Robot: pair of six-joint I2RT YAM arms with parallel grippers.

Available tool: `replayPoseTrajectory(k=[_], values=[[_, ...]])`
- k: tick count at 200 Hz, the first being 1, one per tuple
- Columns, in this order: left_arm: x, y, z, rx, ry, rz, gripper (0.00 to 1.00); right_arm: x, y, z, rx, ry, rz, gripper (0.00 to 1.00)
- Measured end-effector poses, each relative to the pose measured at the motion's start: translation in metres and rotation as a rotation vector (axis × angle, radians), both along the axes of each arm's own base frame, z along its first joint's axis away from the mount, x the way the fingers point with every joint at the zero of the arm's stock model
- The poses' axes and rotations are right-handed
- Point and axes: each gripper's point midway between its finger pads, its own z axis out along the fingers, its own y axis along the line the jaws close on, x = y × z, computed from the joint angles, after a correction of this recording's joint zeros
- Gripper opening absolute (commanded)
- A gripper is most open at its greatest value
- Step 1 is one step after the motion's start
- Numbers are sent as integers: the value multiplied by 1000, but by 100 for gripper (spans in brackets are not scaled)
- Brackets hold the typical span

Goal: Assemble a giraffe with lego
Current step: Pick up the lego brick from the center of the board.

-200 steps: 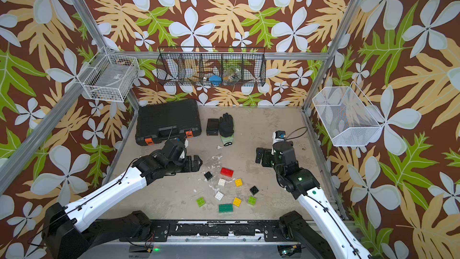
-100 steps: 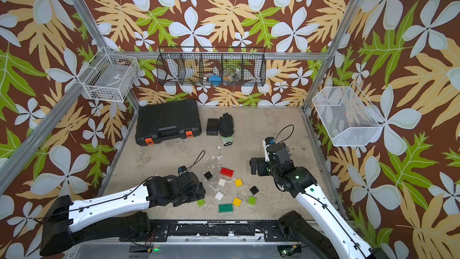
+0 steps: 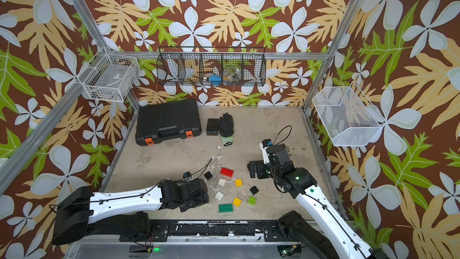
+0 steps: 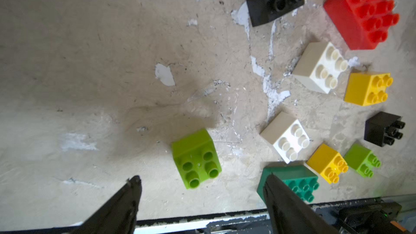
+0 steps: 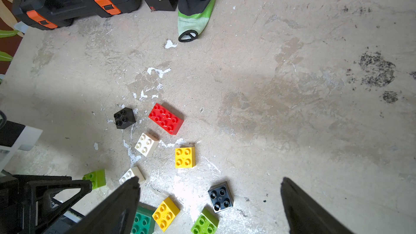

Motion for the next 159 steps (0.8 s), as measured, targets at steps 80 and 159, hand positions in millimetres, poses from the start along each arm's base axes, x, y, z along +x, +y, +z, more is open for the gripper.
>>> replayPoseTrajectory(k=[80, 159], values=[[11, -20, -4, 66, 3, -25, 77, 3, 6, 0, 4, 7, 29, 99], [-3, 2, -21, 133, 41, -12, 56, 3, 10, -4, 17, 13, 44, 100]])
